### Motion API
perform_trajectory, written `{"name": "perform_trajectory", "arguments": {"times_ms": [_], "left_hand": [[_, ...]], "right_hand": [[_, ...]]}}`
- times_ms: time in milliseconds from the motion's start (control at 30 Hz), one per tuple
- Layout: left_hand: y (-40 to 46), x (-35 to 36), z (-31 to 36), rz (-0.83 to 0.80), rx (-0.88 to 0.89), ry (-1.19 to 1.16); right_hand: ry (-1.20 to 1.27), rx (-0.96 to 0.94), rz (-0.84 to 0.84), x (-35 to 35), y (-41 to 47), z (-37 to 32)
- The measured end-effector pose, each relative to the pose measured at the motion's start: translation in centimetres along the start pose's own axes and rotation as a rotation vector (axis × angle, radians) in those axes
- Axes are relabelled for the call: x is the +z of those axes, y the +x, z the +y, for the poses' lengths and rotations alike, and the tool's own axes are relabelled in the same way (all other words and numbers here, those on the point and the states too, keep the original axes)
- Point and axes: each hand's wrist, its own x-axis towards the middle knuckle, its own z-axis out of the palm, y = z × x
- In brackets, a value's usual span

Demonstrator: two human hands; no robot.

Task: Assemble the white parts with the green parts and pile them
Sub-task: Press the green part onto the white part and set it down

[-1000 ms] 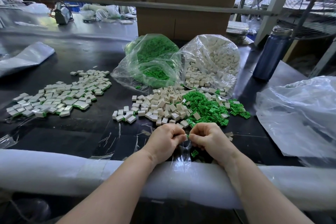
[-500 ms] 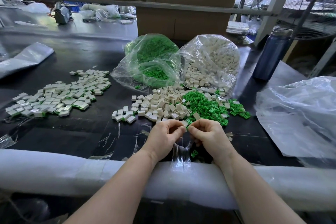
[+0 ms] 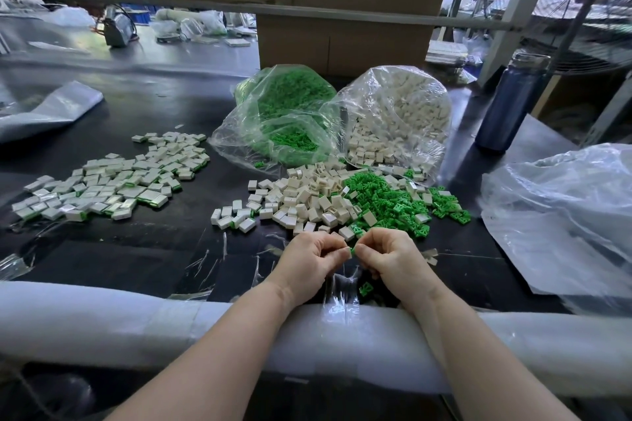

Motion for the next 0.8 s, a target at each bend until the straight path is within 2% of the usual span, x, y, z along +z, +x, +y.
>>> {"name": "perform_trajectory", "arguments": {"times_ms": [333, 533, 800], "left_hand": [[0.11, 0.09, -0.12, -0.029, 0.052, 0.148], [0.10, 0.06, 0.21, 0.032, 0.000, 0.000], [0.11, 0.34, 0.26, 0.010, 0.003, -0.078]], "right_hand": [[-0.070, -0.013, -0.034, -0.03, 0.04, 0.07], [0.047, -0.043, 0.038, 0.07, 0.02, 0.02], [0.181, -0.026, 0.125, 0.14, -0.04, -0.10]]}}
